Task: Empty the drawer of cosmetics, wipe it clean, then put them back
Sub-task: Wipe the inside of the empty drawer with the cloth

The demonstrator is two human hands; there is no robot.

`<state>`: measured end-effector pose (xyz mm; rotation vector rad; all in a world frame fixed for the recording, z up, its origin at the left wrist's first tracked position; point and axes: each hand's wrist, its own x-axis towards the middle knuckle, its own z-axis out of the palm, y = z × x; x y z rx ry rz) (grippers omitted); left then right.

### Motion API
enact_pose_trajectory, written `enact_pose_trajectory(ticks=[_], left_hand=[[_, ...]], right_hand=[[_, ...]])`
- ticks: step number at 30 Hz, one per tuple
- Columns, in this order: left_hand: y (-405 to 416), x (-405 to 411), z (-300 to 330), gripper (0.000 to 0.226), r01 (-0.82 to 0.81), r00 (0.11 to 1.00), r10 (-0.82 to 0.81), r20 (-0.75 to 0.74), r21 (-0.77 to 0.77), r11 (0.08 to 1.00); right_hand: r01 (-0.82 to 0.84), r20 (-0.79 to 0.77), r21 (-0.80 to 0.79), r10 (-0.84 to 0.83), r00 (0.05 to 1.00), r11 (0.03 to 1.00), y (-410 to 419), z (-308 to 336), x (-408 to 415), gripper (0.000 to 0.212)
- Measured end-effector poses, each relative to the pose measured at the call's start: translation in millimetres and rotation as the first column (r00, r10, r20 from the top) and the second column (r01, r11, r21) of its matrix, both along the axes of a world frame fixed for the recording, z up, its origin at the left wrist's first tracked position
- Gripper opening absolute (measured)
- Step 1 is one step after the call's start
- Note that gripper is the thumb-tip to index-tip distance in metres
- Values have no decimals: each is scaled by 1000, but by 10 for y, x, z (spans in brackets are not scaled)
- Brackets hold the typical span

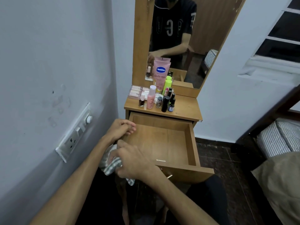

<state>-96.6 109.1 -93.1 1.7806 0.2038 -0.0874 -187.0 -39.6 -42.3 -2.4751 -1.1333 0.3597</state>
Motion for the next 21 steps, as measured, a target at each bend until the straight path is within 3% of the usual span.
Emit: enact_pose_trajectory(ticks=[3, 5, 8, 11, 13, 18, 21], left_hand=[[5, 6, -18, 27, -16, 1000, 16, 20, -9, 1000], [9, 6, -31, 27, -67, 997, 68, 34, -24, 997], [-19, -9, -83, 26, -270, 961, 270, 61, -15, 963], [-129, -24, -152, 23, -433, 901, 432, 34, 19, 901], [-185, -36, -179, 22, -471, 882, 470, 35, 76, 879], [-208, -43, -203, 20, -464, 886, 448, 120, 201, 863], [-208, -55, -227, 21, -484, 874, 460, 155, 193, 854]], right_hand=[[-85, -284, 22, 87, 955, 996, -194, 224, 204, 32], [16, -381, 68, 11, 925, 998, -380, 389, 434, 30], [384, -259, 122, -344, 903, 915, -544, 404, 802, 28], [623, -130, 249, -612, 780, 742, -451, 185, 1092, 32], [640, -139, 292, -631, 764, 711, -297, 24, 1239, 36], [556, -28, 194, -562, 827, 808, 177, -307, 1381, 44], [576, -79, 136, -571, 817, 806, 370, -432, 1403, 45]])
